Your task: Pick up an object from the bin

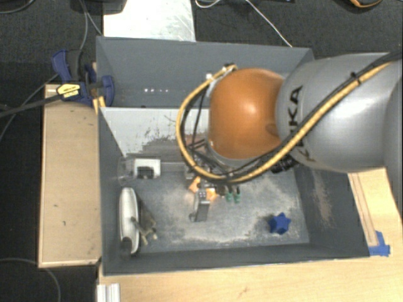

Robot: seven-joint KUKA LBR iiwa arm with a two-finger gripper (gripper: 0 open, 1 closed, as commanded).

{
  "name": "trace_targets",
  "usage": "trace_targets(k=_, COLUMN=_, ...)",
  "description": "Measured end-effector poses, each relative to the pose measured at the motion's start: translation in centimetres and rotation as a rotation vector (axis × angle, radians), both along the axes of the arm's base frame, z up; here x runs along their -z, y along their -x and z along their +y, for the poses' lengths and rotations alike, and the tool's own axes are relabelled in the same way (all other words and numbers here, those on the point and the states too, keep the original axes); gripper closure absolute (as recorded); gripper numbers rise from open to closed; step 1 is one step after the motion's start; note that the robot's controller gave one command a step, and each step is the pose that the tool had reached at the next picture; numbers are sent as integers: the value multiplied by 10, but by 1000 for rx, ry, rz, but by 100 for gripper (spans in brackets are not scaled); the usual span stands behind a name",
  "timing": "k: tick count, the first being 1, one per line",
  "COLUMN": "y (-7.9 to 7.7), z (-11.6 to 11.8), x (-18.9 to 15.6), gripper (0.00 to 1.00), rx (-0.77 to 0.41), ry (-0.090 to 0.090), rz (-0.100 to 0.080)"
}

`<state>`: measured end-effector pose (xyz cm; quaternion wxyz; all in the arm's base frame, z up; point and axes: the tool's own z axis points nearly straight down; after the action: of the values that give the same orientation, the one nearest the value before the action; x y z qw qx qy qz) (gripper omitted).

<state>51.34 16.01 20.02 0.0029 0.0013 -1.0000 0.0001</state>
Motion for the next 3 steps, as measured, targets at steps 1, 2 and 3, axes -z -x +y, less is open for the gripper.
trace_targets(k=1, y=-2, z=-1, x=-5, gripper=0, rx=6, ry=-1, rz=-8)
trace_targets(k=2, y=1, z=-43, x=42, gripper=0, rx=140, ry=-1, rz=-6)
trace_targets(k=3, y=31, z=-79, x=81, gripper=0, rx=28, ry=-1, rz=-9)
